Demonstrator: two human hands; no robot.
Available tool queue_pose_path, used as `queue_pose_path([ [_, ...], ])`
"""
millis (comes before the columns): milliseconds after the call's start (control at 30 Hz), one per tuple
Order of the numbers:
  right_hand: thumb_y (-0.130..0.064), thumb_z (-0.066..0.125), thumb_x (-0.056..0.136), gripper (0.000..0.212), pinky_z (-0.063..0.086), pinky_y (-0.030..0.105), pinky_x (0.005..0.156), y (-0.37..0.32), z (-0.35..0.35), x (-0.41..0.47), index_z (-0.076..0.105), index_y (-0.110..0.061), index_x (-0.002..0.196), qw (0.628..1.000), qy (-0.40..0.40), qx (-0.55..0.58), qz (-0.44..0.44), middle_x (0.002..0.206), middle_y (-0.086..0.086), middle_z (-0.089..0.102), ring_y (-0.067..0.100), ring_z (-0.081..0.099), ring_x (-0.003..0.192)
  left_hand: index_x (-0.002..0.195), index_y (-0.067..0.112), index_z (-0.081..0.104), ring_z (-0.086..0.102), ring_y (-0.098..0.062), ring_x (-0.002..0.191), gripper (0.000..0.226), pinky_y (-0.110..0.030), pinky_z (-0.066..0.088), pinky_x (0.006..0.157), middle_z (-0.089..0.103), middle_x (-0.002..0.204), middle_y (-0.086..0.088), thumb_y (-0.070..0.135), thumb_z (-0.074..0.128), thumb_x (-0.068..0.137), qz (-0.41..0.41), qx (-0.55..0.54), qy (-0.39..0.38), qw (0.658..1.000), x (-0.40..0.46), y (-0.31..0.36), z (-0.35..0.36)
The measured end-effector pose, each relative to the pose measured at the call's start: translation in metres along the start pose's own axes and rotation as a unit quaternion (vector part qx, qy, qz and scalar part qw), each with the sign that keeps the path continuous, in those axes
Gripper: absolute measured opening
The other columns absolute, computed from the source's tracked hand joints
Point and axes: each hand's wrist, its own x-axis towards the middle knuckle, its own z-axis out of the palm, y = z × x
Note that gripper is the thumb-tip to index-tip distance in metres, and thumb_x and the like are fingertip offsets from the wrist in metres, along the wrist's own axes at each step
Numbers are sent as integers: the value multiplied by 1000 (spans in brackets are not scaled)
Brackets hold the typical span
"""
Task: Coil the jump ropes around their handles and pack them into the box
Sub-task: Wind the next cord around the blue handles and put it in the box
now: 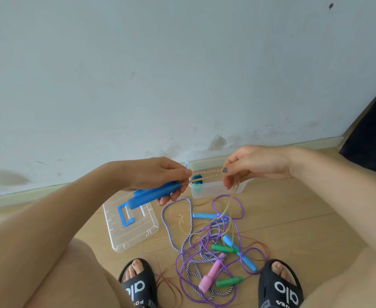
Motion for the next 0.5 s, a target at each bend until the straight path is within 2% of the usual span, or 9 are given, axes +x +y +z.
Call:
queue_pose_path([
  [133, -9, 55, 97, 11, 47, 33, 103, 1, 0, -3, 65, -7, 93, 1000, 15, 18, 2, 103, 13, 76, 24, 70, 107, 87, 6, 63, 53, -25, 61, 50, -34, 50, 67, 59, 70, -9, 48, 41, 103, -10, 17, 14, 1000, -3, 1, -2],
  [200, -11, 56, 97, 8, 46, 36, 106, -5, 9, -1, 61, -8, 103, 997, -3, 71, -25, 106, 17, 75, 26, 70, 107, 82, 9, 61, 50, -24, 60, 48, -34, 48, 65, 56, 69, -8, 48, 42, 103, -9, 20, 14, 1000, -3, 3, -1],
  [233, -15, 58, 96, 15, 48, 36, 104, -9, 14, 1, 59, -8, 110, 995, -14, 93, -40, 106, 18, 74, 27, 70, 104, 78, 11, 60, 49, -24, 58, 48, -35, 46, 65, 56, 68, -8, 48, 43, 103, -10, 20, 13, 1000, -3, 4, 1],
  [300, -29, 59, 97, 31, 54, 34, 89, -17, 25, 7, 58, -7, 119, 993, -23, 106, -53, 100, 16, 74, 27, 70, 85, 74, 12, 57, 46, -22, 54, 47, -35, 43, 63, 55, 67, -6, 47, 44, 102, -9, 16, 14, 1000, -1, 6, 3],
  [400, -39, 49, 101, 38, 46, 30, 63, -23, 38, 14, 64, -5, 108, 996, -22, 77, -43, 71, 6, 58, 17, 45, 56, 83, 3, 56, 44, -20, 52, 51, -32, 42, 58, 53, 66, -6, 49, 46, 101, -1, 6, 16, 1000, 3, 9, 5],
  [500, -38, 51, 101, 35, 30, 25, 52, -26, 41, 15, 68, -9, 89, 997, -21, 42, -59, 61, -3, 29, 14, 23, 54, 94, 2, 57, 49, -19, 54, 51, -32, 44, 60, 55, 66, -3, 53, 54, 96, 11, 28, 26, 999, 4, 6, 3],
])
